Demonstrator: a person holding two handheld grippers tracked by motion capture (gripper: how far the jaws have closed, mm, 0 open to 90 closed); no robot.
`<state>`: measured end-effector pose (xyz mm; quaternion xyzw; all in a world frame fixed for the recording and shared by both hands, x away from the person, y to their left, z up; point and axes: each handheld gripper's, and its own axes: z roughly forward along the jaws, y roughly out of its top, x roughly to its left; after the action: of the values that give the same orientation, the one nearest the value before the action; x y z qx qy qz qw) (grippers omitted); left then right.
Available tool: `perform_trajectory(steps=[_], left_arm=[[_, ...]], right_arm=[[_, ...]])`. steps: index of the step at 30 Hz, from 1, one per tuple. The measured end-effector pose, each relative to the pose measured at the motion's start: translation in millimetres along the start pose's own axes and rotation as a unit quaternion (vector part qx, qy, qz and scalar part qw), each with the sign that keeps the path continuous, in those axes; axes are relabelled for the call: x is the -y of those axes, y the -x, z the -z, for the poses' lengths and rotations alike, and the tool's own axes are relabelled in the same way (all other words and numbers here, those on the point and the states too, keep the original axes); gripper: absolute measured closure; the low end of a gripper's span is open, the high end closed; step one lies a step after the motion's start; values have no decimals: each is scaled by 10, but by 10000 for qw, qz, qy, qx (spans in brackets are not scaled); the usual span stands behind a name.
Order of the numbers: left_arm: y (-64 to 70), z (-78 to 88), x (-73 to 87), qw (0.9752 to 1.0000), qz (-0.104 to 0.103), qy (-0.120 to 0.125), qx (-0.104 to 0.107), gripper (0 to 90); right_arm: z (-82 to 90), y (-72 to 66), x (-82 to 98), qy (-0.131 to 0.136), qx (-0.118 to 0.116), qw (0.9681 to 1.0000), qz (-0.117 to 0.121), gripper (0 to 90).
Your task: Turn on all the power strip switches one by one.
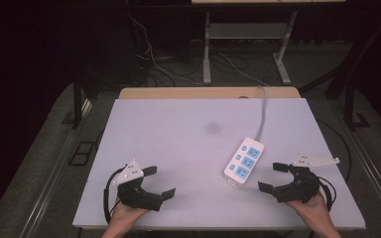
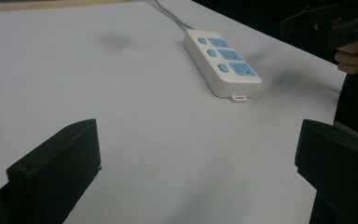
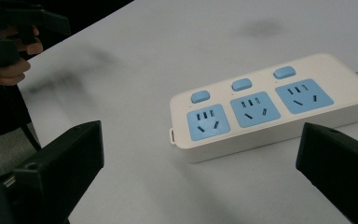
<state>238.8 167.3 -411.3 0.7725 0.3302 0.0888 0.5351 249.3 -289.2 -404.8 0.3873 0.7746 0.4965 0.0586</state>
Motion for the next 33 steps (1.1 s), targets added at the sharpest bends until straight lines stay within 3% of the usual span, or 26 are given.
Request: perform_trajectory(steps=[22, 33], left_arm=[[-19, -1, 3, 10000, 61, 11, 45, 0], [-29, 4, 21, 10000, 78, 33, 23, 0]], right_arm=[[69, 20, 17, -38, 48, 9999, -112, 7], [82, 50, 26, -254, 121, 9995, -162, 8]])
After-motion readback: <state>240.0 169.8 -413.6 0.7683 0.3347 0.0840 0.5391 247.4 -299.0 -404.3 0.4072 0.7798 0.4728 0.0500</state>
